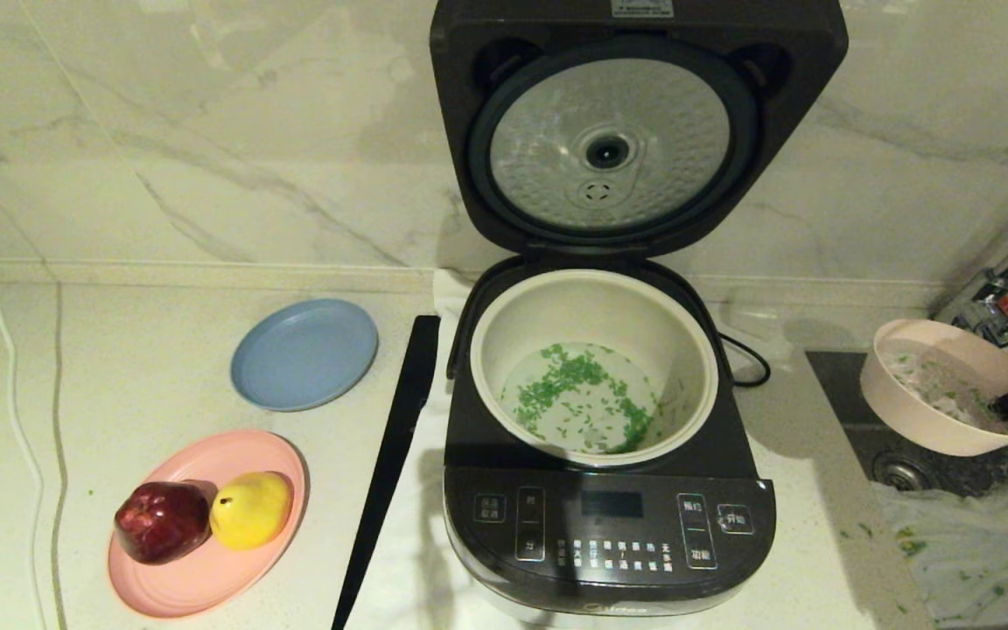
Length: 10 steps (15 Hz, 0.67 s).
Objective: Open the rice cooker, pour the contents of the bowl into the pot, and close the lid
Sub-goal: Pour the water from the bowl into the rice cooker
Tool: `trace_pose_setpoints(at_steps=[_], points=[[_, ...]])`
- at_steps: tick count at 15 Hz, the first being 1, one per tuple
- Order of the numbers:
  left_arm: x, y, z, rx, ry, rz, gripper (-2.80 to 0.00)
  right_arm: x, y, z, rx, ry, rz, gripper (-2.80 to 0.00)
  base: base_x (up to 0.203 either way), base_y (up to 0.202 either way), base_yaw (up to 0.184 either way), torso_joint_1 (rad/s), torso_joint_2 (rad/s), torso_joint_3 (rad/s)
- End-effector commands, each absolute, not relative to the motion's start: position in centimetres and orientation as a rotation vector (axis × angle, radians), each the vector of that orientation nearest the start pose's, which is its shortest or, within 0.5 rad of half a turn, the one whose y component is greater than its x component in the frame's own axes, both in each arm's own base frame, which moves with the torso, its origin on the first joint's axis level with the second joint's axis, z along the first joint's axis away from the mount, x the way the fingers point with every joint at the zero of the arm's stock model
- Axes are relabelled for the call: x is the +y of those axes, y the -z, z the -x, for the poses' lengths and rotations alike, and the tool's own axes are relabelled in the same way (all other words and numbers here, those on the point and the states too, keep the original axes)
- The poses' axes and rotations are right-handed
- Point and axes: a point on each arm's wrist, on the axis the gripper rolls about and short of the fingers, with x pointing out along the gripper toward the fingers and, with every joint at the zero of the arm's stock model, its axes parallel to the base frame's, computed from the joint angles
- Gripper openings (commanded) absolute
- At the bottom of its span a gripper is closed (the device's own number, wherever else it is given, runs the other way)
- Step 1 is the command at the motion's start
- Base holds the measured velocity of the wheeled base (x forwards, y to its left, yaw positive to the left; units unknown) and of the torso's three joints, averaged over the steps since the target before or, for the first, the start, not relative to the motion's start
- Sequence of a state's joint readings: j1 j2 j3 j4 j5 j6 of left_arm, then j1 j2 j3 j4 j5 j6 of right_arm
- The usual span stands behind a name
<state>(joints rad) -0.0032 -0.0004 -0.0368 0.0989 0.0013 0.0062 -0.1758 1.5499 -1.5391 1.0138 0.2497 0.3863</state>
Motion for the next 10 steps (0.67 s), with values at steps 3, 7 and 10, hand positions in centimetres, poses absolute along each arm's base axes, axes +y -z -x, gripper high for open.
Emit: trace_pose_setpoints(at_steps=[3, 7, 10], points=[[0.0, -7.5, 2.6, 0.061, 0.002, -0.006, -2.80, 1.2, -31.4, -20.7, 1.013, -0.026, -0.507, -2.80, 0.000, 0.000, 0.000, 0.000, 0.00, 0.000], [0.0, -7.5, 2.6, 0.061, 0.002, -0.006, -2.80, 4.7, -32.0, -21.0, 1.020, -0.094, -0.443, -2.80, 0.000, 0.000, 0.000, 0.000, 0.00, 0.000], [0.0, -7.5, 2.6, 0.061, 0.002, -0.006, -2.80, 8.4, -31.7, -21.3, 1.037, -0.156, -0.369, -2.80, 0.000, 0.000, 0.000, 0.000, 0.00, 0.000]])
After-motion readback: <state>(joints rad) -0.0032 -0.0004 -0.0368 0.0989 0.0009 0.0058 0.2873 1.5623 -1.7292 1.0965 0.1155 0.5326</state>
